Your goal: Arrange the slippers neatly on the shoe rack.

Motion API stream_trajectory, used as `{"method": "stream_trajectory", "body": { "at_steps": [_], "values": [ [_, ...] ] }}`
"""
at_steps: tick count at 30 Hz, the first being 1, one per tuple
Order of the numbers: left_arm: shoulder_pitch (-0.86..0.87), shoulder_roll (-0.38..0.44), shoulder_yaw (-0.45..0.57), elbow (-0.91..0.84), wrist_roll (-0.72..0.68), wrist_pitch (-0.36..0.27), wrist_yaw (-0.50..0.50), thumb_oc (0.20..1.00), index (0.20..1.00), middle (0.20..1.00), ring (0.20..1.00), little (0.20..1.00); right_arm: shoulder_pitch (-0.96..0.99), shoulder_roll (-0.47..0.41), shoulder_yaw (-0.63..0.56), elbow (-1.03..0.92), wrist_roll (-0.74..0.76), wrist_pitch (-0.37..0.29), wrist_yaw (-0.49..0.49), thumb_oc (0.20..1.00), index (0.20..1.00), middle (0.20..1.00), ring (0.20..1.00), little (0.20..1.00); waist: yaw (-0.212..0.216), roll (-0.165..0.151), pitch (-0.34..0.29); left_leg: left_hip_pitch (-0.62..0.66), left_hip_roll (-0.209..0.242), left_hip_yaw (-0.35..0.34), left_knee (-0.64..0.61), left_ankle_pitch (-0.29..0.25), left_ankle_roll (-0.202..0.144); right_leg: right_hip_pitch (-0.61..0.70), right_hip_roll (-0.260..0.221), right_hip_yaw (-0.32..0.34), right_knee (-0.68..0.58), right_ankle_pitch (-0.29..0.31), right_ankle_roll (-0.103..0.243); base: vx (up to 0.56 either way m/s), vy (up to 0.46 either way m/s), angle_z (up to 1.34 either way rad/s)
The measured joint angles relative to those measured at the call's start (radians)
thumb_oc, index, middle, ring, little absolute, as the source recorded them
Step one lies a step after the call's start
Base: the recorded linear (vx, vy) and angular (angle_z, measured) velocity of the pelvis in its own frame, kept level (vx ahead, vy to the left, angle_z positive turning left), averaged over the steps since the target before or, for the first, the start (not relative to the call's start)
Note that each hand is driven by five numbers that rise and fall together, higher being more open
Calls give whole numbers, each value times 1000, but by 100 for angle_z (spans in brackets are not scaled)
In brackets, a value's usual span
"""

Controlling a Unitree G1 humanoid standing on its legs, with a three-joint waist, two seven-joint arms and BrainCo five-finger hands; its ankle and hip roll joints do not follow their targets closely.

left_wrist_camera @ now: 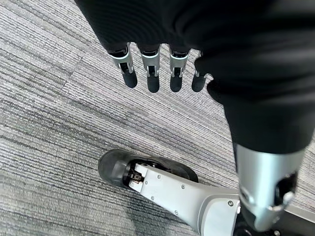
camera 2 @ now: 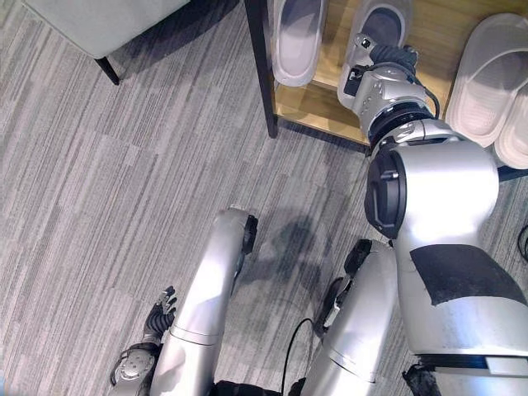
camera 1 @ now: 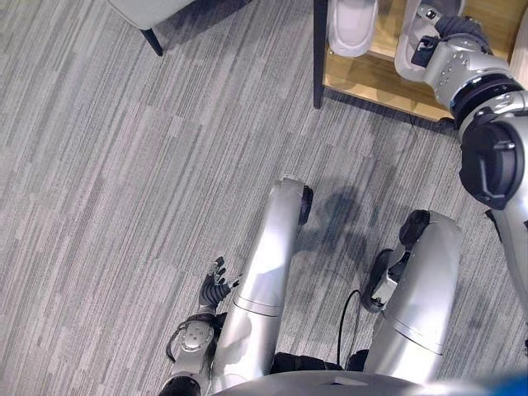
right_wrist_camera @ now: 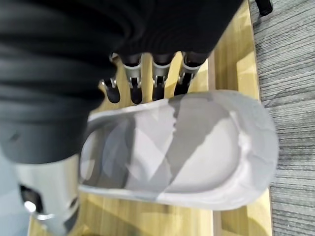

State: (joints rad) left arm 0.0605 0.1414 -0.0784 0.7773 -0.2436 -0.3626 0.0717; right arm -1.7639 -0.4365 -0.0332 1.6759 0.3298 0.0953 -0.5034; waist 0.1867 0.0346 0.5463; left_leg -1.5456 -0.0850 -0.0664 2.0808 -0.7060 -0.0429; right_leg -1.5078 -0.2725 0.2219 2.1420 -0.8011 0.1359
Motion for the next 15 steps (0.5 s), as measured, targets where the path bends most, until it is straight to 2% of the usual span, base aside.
{"method": "stream_trajectory", "body": {
  "at_steps": [3,7,15],
  "values": [
    [3,-8,-1,-1,1,-3,0,1000,1000,1000,1000,1000,0,-59,3,1,1,-10,-14,1000,1000,1000,1000,1000,29,23,0,0,-1,1,1,0,0,0,-4,1,1,0,0,13,27,0],
    [15,-6,0,10,1,-3,1,1000,1000,1000,1000,1000,0,-110,9,1,1,-18,-30,1000,1000,1000,1000,1000,47,25,0,-2,-3,1,1,0,0,0,-7,1,1,-1,-2,0,0,0],
    [16,-3,-3,9,2,-2,0,1000,1000,1000,1000,1000,0,-125,54,1,2,-25,-26,1000,1000,1000,1000,1000,52,25,0,-4,-3,0,4,0,0,0,-8,0,1,-1,-2,0,0,0]
  ]
}}
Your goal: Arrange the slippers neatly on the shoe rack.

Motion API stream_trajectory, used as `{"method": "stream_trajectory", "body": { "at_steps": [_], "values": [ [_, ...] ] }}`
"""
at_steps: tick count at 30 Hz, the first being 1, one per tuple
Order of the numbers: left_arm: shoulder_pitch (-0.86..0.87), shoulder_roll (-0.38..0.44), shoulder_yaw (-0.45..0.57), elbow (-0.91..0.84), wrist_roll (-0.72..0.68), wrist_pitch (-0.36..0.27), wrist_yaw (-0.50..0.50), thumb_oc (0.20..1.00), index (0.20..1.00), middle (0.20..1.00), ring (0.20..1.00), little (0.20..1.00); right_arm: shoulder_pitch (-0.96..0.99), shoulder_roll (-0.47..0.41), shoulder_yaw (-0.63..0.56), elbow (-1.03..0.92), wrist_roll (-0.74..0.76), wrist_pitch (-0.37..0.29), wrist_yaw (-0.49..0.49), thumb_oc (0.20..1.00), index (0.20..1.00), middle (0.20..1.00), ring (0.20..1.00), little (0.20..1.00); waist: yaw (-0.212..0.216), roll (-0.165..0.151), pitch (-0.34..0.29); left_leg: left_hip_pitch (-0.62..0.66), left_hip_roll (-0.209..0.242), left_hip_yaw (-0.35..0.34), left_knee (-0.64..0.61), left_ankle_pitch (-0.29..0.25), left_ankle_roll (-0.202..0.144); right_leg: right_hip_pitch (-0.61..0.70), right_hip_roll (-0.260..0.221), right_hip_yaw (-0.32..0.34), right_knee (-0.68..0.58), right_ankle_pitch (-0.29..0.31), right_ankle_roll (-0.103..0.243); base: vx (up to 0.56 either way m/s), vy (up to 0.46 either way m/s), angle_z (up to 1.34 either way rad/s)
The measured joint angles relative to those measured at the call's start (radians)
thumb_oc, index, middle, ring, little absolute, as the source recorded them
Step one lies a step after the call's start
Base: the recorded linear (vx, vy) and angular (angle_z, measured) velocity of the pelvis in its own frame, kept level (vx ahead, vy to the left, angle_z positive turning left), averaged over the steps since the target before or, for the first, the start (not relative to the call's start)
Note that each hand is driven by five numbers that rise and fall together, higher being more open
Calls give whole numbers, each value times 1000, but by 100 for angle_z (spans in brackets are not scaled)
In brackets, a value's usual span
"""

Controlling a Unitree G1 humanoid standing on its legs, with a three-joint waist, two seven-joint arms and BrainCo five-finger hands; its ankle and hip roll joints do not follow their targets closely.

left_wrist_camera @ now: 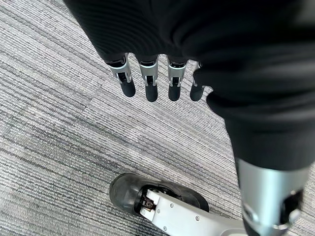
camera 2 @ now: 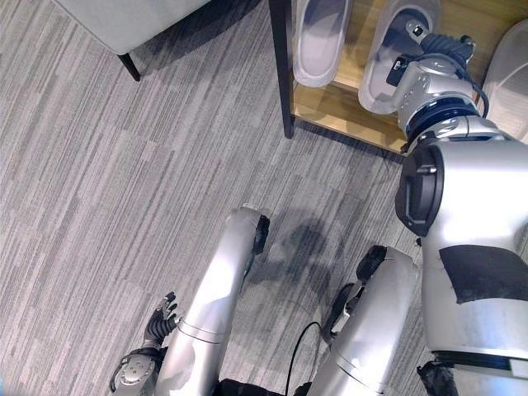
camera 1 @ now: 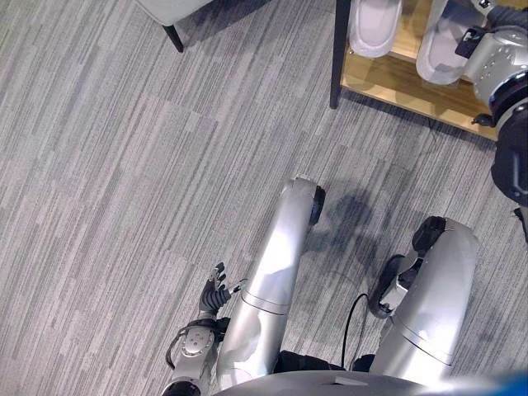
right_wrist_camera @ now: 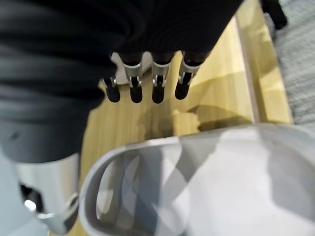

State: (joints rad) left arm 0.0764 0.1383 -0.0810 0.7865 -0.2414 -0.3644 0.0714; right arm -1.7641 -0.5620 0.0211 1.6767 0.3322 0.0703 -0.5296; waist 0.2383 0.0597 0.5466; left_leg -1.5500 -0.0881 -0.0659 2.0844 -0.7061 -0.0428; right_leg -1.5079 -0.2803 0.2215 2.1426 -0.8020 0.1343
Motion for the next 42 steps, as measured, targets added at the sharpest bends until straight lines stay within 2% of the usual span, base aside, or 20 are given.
{"method": "stream_trajectory", "body": {
  "at_steps": [11,22,29,42],
  "values": [
    [5,26,-34,-13,1,4,-2,1000,1000,1000,1000,1000,0,4,17,1,-2,35,38,1000,1000,1000,1000,1000,7,0,0,-8,-1,-2,13,-2,3,-1,0,-1,3,0,1,2,11,0],
    [37,30,-35,9,30,4,-22,1000,1000,1000,1000,1000,-2,13,18,1,-3,61,90,1000,1000,1000,1000,1000,33,0,0,-9,-3,-1,17,-2,4,-2,-1,2,8,0,1,3,6,0],
    [115,33,-35,-53,44,10,-22,1000,1000,1000,1000,1000,-2,1,22,1,-4,87,135,1000,1000,1000,1000,1000,45,3,-2,-10,-7,0,20,-1,3,-5,-3,8,17,0,1,0,0,0],
    [115,31,-35,-47,67,11,-22,1000,1000,1000,1000,1000,-3,3,28,-2,-42,98,192,1000,1000,1000,1000,1000,53,6,-3,-10,-8,0,21,-1,2,-8,-2,10,22,0,1,0,0,0]
  ]
}}
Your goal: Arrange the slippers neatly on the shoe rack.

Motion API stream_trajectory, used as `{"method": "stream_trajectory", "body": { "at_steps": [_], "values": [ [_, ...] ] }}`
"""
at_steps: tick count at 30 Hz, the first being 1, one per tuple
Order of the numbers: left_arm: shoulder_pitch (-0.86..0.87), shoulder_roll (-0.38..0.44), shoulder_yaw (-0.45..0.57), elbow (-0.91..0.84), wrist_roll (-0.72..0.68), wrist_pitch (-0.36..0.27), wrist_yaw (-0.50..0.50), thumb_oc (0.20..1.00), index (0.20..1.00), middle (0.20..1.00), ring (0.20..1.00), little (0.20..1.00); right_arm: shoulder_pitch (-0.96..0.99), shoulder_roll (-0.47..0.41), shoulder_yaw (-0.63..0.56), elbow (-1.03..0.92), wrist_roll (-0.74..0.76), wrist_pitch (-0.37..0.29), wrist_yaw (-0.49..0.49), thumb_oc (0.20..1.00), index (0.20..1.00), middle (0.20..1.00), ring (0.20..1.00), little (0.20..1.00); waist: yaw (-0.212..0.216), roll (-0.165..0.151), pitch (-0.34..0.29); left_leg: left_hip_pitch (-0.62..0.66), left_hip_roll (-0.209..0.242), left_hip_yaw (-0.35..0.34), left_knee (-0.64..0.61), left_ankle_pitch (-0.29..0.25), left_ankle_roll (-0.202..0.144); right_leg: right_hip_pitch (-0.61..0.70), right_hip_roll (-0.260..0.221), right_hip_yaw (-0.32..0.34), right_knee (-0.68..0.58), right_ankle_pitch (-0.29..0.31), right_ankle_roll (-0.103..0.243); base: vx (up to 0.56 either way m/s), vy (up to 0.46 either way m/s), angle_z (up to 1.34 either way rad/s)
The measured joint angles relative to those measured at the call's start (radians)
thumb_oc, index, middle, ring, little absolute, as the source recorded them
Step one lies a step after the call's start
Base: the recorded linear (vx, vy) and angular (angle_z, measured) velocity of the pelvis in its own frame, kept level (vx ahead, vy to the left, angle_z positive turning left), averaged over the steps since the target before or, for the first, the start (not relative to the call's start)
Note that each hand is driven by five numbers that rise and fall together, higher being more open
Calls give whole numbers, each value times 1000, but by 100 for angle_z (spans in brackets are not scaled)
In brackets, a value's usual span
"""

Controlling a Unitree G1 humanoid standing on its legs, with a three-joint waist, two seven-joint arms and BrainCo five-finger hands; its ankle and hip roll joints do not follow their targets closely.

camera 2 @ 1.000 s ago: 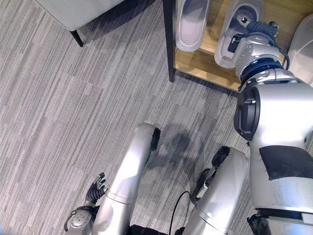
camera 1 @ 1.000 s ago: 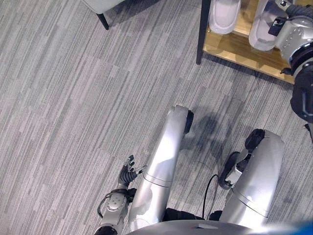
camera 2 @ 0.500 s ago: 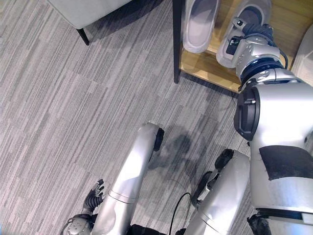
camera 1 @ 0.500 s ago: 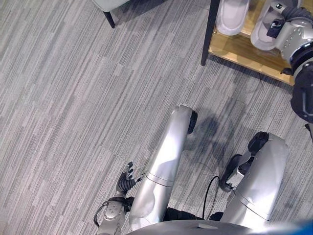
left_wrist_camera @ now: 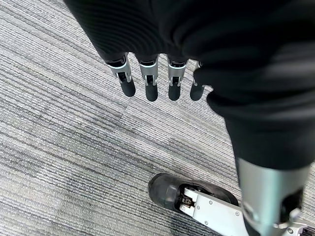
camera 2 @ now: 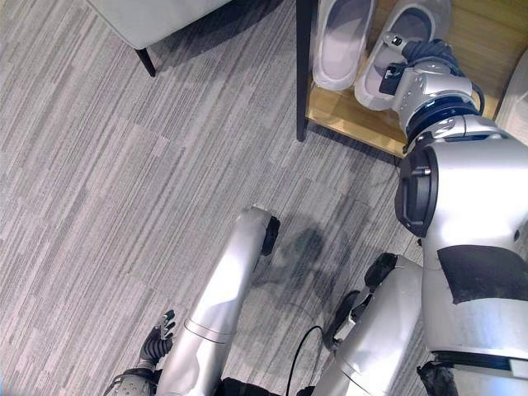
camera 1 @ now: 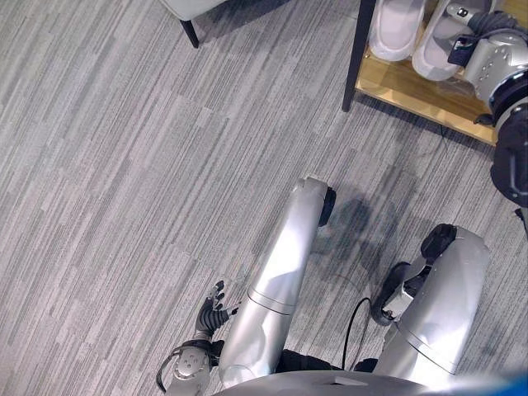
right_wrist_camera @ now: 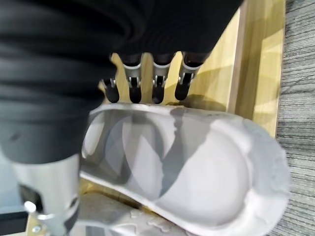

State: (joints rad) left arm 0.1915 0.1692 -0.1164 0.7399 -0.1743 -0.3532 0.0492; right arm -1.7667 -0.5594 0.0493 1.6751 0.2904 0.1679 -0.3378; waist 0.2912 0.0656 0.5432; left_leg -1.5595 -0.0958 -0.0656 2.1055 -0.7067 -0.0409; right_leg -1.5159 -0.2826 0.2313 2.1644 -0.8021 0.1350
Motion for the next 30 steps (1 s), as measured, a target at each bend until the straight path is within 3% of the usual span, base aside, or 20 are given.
{"method": "stream_trajectory", "body": {
  "at_steps": [13,22,30],
  "values": [
    [20,-3,-2,-1,0,1,-7,1000,1000,1000,1000,1000,-1,-1,14,-1,-4,20,27,1000,1000,1000,1000,1000,-1,12,-7,0,0,0,2,0,0,0,0,1,3,0,0,0,0,0],
    [28,-3,-1,-2,0,3,-8,1000,1000,1000,1000,1000,-2,10,77,-4,-71,39,69,1000,1000,1000,1000,1000,-3,12,-7,1,0,0,4,1,0,0,1,1,5,0,0,0,0,0],
    [32,-5,-1,9,0,2,-7,1000,1000,1000,1000,1000,-2,29,65,-4,-117,34,54,1000,1000,1000,1000,1000,-14,12,-7,1,0,0,3,1,0,0,1,1,5,0,0,0,0,0]
  ]
}}
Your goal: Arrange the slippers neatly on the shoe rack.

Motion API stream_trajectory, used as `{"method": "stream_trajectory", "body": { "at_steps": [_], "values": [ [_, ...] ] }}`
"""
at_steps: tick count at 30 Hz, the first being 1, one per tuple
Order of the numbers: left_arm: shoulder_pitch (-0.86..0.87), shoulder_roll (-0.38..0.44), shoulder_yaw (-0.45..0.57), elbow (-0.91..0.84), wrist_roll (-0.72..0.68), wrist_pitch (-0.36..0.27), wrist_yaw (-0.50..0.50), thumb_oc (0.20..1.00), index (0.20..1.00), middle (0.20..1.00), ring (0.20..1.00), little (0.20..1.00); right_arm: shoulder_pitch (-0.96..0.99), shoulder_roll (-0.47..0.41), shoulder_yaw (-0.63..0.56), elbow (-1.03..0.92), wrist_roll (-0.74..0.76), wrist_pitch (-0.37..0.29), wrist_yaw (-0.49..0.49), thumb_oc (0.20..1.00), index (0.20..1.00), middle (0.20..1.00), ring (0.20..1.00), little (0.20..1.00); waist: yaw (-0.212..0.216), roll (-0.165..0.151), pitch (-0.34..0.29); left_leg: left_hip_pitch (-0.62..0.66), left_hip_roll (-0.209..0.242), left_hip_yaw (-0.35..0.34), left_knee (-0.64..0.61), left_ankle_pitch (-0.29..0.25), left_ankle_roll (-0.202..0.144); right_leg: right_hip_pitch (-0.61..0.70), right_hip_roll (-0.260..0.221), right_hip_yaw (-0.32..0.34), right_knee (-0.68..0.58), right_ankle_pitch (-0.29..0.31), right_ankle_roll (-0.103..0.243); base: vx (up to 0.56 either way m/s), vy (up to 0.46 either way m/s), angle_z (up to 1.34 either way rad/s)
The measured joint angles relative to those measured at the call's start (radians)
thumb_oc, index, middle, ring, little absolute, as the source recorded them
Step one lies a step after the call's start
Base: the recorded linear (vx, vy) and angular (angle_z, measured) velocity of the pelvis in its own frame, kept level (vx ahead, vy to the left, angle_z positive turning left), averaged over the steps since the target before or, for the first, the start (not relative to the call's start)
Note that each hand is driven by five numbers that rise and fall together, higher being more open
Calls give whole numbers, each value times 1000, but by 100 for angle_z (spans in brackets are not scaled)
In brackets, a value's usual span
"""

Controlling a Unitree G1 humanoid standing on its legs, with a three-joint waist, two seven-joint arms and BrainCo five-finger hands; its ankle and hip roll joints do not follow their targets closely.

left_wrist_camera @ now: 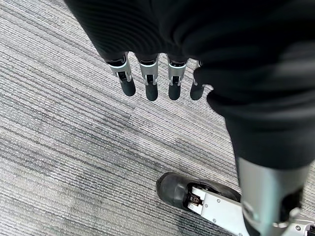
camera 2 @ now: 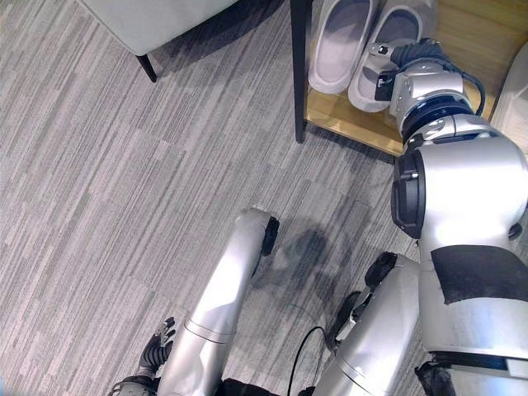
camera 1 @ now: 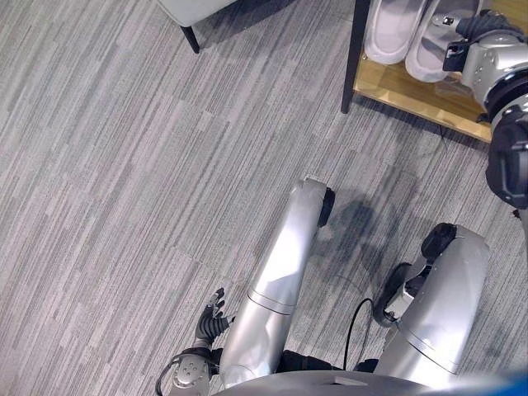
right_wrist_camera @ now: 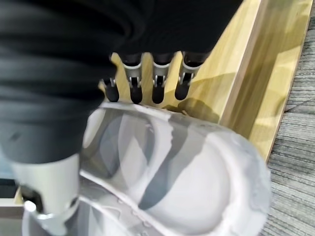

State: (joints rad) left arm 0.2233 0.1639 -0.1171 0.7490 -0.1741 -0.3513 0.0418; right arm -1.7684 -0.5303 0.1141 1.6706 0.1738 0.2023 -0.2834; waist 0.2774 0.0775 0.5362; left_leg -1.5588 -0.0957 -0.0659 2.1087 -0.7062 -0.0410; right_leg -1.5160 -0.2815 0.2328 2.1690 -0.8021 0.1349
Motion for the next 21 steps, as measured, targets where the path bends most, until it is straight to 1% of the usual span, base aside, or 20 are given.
{"method": "stream_trajectory", "body": {
  "at_steps": [1,2,3,4,5,11,15,21],
  "values": [
    [-23,-12,0,-8,-1,0,2,1000,1000,1000,1000,1000,0,5,-10,-1,0,-3,-6,1000,1000,1000,1000,1000,-9,-1,0,0,2,1,0,0,0,-1,0,0,-2,0,0,0,0,0],
    [-61,-38,33,49,-7,30,11,1000,1000,1000,1000,1000,9,14,-24,-7,0,-13,-16,1000,1000,1000,1000,1000,-8,6,-4,1,2,1,-5,2,3,2,1,-2,-5,0,0,0,0,0],
    [-98,-52,70,71,-10,35,12,1000,1000,1000,1000,1000,8,22,-48,-6,1,-16,-28,1000,1000,1000,1000,1000,-12,9,-6,1,1,1,-4,2,4,4,1,-1,-5,0,0,0,0,0],
    [-135,-32,46,101,-8,28,9,1000,1000,1000,1000,1000,8,32,-45,-4,19,-36,-47,1000,1000,1000,1000,1000,-17,14,-9,0,0,1,3,2,4,2,-1,-1,1,0,1,-13,-8,-4],
    [-142,-31,37,101,-3,29,7,1000,1000,1000,1000,1000,8,37,-50,-5,29,-50,-53,1000,1000,1000,1000,1000,-19,14,-9,-2,0,0,7,2,4,0,2,0,4,0,0,0,0,0],
    [-144,-31,38,121,1,34,10,1000,1000,1000,1000,1000,8,43,-76,-19,106,-147,-104,1000,1000,1000,1000,1000,-15,14,-9,-13,2,-4,9,3,3,-8,1,-2,7,0,0,0,0,0],
    [-145,-31,39,130,0,35,10,1000,1000,1000,1000,1000,8,45,-77,-46,118,-165,-115,1000,1000,1000,1000,1000,-19,14,-9,-17,2,-4,11,3,3,-10,2,-2,6,0,0,0,0,0],
    [-169,-33,41,178,-1,41,12,1000,1000,1000,1000,1000,6,51,-99,-94,139,-209,-115,1000,1000,1000,1000,1000,-44,14,-9,-20,2,-4,11,3,3,-11,2,-3,5,0,0,0,0,0]
  ]
}}
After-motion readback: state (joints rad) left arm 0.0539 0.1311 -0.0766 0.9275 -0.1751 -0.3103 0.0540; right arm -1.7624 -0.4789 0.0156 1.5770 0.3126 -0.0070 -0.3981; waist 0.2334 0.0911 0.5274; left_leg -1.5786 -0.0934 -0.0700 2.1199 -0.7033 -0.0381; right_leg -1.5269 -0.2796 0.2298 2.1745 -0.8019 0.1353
